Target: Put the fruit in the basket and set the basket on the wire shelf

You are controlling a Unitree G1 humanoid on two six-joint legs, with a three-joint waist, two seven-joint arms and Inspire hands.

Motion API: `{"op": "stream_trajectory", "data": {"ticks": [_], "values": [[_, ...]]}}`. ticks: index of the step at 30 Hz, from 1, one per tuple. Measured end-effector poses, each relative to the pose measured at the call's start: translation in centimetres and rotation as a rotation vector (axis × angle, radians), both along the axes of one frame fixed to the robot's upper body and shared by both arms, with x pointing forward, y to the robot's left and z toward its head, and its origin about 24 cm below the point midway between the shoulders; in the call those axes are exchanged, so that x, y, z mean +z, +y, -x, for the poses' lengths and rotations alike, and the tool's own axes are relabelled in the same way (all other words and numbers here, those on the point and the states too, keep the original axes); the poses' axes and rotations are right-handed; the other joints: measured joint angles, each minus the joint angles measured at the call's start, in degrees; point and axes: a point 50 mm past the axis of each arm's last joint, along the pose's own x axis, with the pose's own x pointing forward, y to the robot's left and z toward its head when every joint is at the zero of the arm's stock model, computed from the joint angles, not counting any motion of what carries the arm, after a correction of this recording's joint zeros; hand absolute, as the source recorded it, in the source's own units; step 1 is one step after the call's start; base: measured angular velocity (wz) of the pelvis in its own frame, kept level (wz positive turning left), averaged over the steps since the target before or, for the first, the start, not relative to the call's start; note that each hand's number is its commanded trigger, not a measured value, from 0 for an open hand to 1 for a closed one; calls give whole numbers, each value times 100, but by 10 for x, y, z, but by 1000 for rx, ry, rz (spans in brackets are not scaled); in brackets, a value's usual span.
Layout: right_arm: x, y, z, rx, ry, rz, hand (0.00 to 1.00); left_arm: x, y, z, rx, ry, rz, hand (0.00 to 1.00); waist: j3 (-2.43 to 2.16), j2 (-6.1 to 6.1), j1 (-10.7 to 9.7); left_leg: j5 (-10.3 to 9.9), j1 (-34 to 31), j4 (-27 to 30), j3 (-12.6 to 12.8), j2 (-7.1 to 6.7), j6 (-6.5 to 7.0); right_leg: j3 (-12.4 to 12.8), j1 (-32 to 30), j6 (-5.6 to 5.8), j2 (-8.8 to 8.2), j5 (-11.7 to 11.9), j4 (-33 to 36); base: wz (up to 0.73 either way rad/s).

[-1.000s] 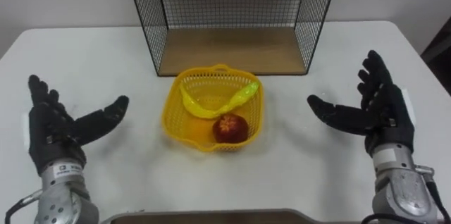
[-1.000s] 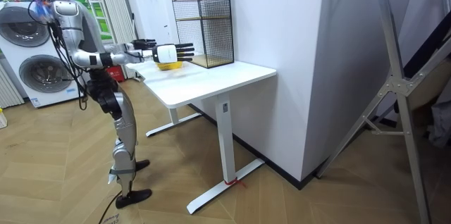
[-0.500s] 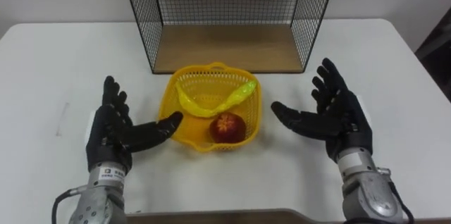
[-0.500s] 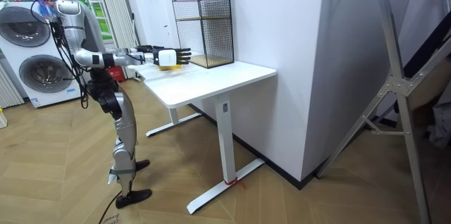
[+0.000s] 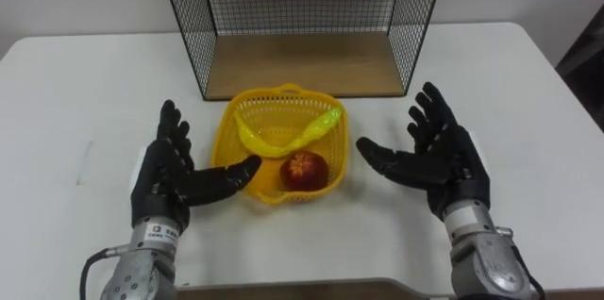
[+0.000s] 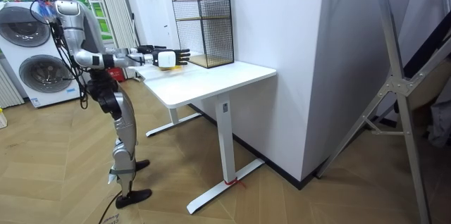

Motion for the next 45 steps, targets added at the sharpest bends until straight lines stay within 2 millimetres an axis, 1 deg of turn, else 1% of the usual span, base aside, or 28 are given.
{"op": "stream_trajectory", "data": {"ticks": [4,10,13,19,22,27,29,31,37,39,41,45], "values": [[-2,2,0,22,3,-9,0,0,-2,0,-25,-5,1,0,-3,-3,5,0,13,4,9,0,1,20,10,0,0,0,-2,0],[-15,4,3,29,63,-23,0,-3,-4,0,-44,5,6,0,-2,1,-5,0,-6,15,16,9,0,24,-10,-1,2,0,9,0],[-16,5,3,32,63,-29,0,-5,-5,1,-61,17,7,0,-10,8,-3,0,-60,29,12,12,0,19,-75,-2,2,1,46,0],[-13,23,-3,104,46,-72,0,-6,-22,2,-148,13,36,0,-8,10,-21,1,-56,40,17,14,1,34,-101,-2,2,1,83,0],[-15,29,-3,132,50,-100,0,-8,-28,2,-177,18,50,0,-6,9,-21,1,-55,39,18,14,1,40,-99,-2,2,1,84,0],[-16,35,-2,176,51,-108,0,-15,-34,2,-201,44,65,0,0,8,-29,1,-55,31,20,15,1,42,-100,-2,2,1,84,0],[-16,37,-2,193,47,-112,0,-19,-35,3,-208,61,67,0,10,1,-50,1,-56,29,22,16,1,44,-102,-2,2,1,84,0],[-16,37,-2,193,47,-115,0,-19,-36,3,-211,60,69,0,19,-7,-53,0,-58,27,23,16,1,45,-103,-2,3,1,83,0],[-16,40,-2,213,42,-122,0,-19,-36,2,-220,57,92,0,24,-2,-51,0,-56,26,26,16,1,47,-101,-2,3,1,80,0],[-17,40,-2,214,45,-126,0,-18,-38,1,-221,52,104,0,43,-2,-55,0,-61,24,26,17,1,43,-106,-2,3,1,80,0],[-21,42,-2,217,61,-129,0,-17,-41,-1,-218,47,125,0,44,-4,-74,0,-87,26,26,18,1,43,-126,-2,4,1,81,0],[-19,44,-6,223,50,-132,0,-16,-42,-2,-218,42,131,0,41,-10,-154,1,-154,40,24,19,1,44,-164,-2,5,1,90,0]]}}
